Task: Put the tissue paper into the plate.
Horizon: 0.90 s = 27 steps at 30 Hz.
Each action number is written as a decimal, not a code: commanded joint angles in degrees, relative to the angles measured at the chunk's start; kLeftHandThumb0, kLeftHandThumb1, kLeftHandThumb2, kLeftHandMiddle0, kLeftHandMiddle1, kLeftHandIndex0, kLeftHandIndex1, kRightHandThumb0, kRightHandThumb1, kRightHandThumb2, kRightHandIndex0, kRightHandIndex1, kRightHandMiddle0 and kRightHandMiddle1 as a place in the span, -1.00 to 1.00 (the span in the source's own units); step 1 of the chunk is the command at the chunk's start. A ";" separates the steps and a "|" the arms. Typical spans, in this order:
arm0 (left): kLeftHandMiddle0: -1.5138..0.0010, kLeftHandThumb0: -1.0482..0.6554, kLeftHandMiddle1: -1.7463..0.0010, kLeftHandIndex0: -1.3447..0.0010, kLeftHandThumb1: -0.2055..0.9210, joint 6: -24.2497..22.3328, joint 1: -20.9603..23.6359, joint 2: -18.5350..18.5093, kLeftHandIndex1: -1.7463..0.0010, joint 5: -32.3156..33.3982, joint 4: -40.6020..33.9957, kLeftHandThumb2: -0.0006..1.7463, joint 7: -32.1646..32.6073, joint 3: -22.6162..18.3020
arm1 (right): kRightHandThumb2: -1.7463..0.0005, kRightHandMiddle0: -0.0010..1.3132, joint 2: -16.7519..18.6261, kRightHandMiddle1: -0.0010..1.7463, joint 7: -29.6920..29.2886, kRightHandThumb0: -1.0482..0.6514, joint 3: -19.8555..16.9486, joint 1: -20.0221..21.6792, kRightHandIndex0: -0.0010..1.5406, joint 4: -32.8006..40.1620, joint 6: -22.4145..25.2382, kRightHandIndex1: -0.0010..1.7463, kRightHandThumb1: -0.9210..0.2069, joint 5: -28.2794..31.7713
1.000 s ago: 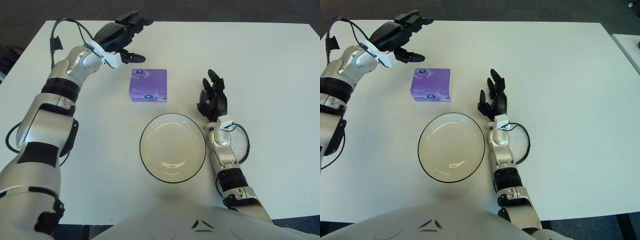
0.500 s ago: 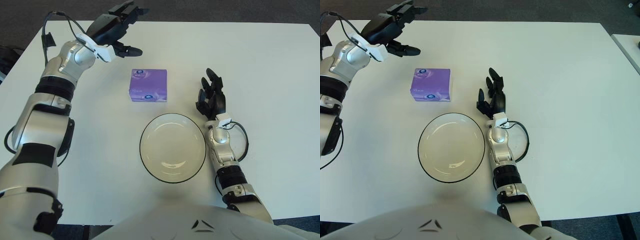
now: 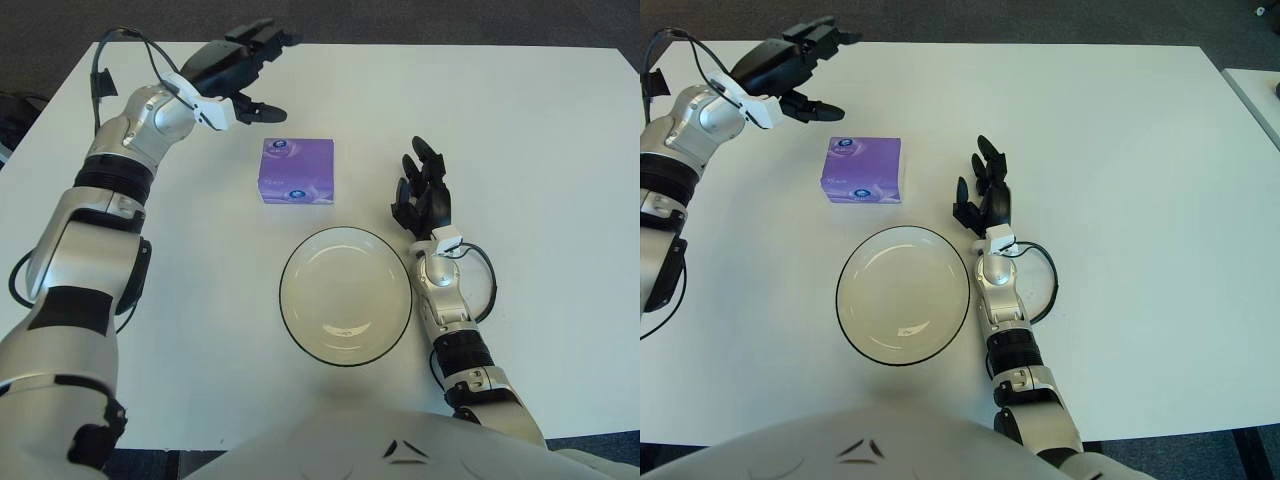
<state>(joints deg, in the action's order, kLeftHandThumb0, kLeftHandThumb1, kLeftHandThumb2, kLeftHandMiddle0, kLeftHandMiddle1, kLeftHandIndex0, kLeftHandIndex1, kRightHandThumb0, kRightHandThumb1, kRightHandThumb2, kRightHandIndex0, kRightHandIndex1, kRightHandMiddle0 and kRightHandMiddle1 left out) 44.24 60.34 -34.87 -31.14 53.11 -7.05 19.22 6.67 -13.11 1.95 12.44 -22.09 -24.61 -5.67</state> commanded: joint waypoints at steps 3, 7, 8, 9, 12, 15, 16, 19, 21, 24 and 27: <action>0.84 -1.00 1.00 1.00 1.00 1.11 -0.46 0.17 0.37 -0.06 0.89 -0.37 -3.13 1.09 | 0.18 -1.00 0.15 -0.50 -0.61 -0.61 -0.65 -7.91 -0.65 -8.58 5.02 -1.00 -1.00 -0.03; 0.85 -1.00 1.00 1.00 1.00 1.17 -0.86 0.36 0.40 0.95 0.91 -0.38 -5.36 1.06 | 0.20 -1.00 0.12 -0.50 -1.03 -0.61 -0.83 -7.96 -0.66 -8.53 5.03 -1.00 -1.00 -0.04; 0.85 -1.00 1.00 1.00 1.00 1.12 -0.98 0.41 0.41 1.05 0.84 -0.39 -5.64 1.01 | 0.20 -1.00 0.11 -0.50 -1.15 -0.61 -0.84 -7.99 -0.66 -8.48 5.05 -1.00 -1.00 -0.06; 0.86 -1.00 1.00 1.00 1.00 1.09 -1.07 0.45 0.41 1.12 0.77 -0.39 -5.86 0.95 | 0.21 -1.00 0.10 -0.50 -1.24 -0.62 -0.84 -8.01 -0.66 -8.46 5.06 -1.00 -1.00 -0.07; 0.86 -1.00 1.00 1.00 1.00 1.01 -1.44 0.60 0.42 1.00 0.61 -0.40 -6.12 0.96 | 0.21 -1.00 0.07 -0.50 -1.62 -0.62 -0.90 -7.98 -0.65 -8.52 5.06 -1.00 -1.00 -0.16; 0.85 -1.00 1.00 1.00 1.00 0.97 -2.12 0.98 0.42 0.49 0.56 -0.42 -5.80 1.25 | 0.21 -1.00 0.02 -0.49 -1.94 -0.62 -0.95 -7.97 -0.65 -8.62 4.90 -0.99 -1.00 -0.23; 0.85 -1.00 1.00 1.00 1.00 0.95 -2.24 1.07 0.42 0.39 0.57 -0.42 -5.72 1.29 | 0.21 -1.00 0.00 -0.48 -2.00 -0.62 -0.93 -7.97 -0.65 -8.65 4.87 -0.99 -1.00 -0.22; 0.85 -1.00 1.00 1.00 1.00 0.99 -2.67 1.28 0.41 0.35 0.64 -0.43 -5.72 1.38 | 0.21 -1.00 -0.12 -0.47 -2.04 -0.62 -0.92 -8.00 -0.64 -8.67 4.72 -0.99 -1.00 -0.16; 0.85 -1.00 1.00 1.00 1.00 1.01 -2.88 1.38 0.42 0.43 0.65 -0.44 -5.88 1.37 | 0.21 -1.00 -0.19 -0.47 -1.97 -0.62 -0.94 -8.01 -0.64 -8.71 4.61 -0.99 -1.00 -0.06; 0.85 -1.00 0.99 1.00 1.00 1.03 -3.07 1.35 0.43 0.08 0.79 -0.42 -6.10 1.66 | 0.21 -1.00 -0.26 -0.46 -1.95 -0.61 -1.01 -7.99 -0.64 -8.73 4.38 -0.99 -1.00 0.03; 0.85 -1.00 0.99 1.00 1.00 1.01 -3.12 1.32 0.44 -0.02 0.81 -0.39 -6.40 1.78 | 0.22 -1.00 -0.27 -0.46 -1.99 -0.61 -1.02 -8.00 -0.63 -8.75 4.23 -0.99 -1.00 0.01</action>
<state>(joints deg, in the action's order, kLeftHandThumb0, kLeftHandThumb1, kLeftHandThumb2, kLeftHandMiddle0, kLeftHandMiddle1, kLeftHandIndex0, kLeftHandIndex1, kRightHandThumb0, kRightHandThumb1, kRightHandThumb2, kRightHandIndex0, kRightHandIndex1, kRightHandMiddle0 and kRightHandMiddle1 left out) 44.84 58.59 -33.41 -30.75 53.93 -12.61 20.37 6.66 -14.78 1.90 12.44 -22.09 -24.64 -5.68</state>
